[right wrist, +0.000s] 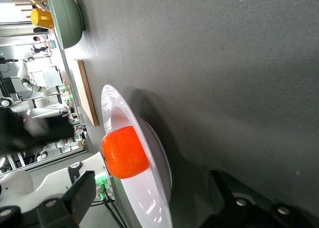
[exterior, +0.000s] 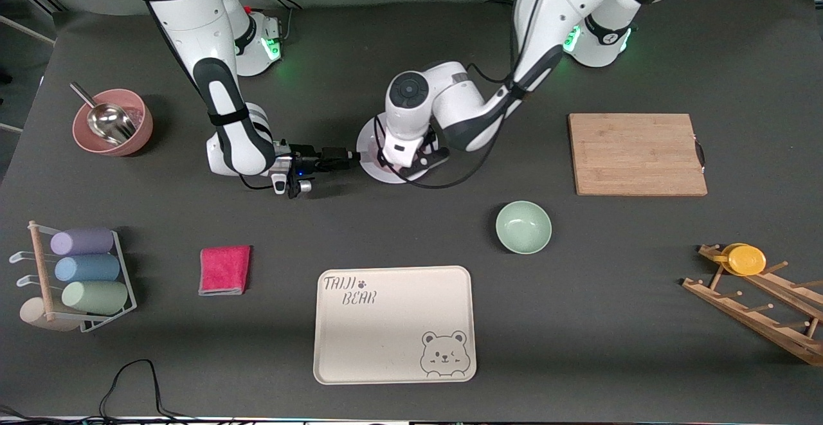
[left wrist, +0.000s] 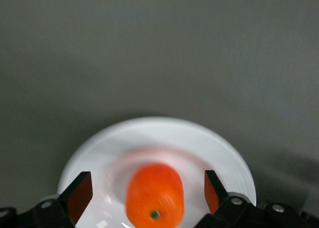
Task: Place orange and plate with both arms
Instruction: 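Open the left gripper to drop the orange onto the plate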
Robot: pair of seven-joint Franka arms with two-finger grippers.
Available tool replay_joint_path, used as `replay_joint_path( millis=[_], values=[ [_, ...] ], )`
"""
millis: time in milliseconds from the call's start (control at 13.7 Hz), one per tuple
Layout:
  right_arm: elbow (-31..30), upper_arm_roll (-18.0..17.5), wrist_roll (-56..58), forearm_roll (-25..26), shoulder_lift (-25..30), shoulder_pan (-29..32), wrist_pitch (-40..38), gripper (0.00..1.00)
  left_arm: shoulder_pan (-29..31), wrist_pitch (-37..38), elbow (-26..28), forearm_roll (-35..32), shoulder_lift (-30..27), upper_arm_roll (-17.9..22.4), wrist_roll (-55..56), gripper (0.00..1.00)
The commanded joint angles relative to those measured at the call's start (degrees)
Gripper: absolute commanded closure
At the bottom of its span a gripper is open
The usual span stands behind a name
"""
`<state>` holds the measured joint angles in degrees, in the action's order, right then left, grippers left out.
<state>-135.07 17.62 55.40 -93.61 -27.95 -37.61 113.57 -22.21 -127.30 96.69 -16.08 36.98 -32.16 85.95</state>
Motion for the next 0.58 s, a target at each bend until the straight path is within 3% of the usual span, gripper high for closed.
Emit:
replay_joint_path(
  millis=[0, 146, 512],
  values=[
    [-0.37, 0.40, 2.00, -1.93, -0.26, -1.06, 0.33, 0.00, 7.42, 9.23, 0.70, 4.37, -8.56, -0.45, -12.69, 0.00],
    [-0.37, 0.31, 2.00, -1.93, -0.35, -1.15, 0.33, 0.00, 11.73, 14.25, 0.69, 9.56, -14.71, 2.08, -24.80, 0.00],
    [-0.37, 0.31, 1.82, -1.93, -1.14, -2.20, 0.24, 0.00, 11.49, 26.65, 1.13, 14.24, -25.62, 21.13, -53.64, 0.00]
  ],
)
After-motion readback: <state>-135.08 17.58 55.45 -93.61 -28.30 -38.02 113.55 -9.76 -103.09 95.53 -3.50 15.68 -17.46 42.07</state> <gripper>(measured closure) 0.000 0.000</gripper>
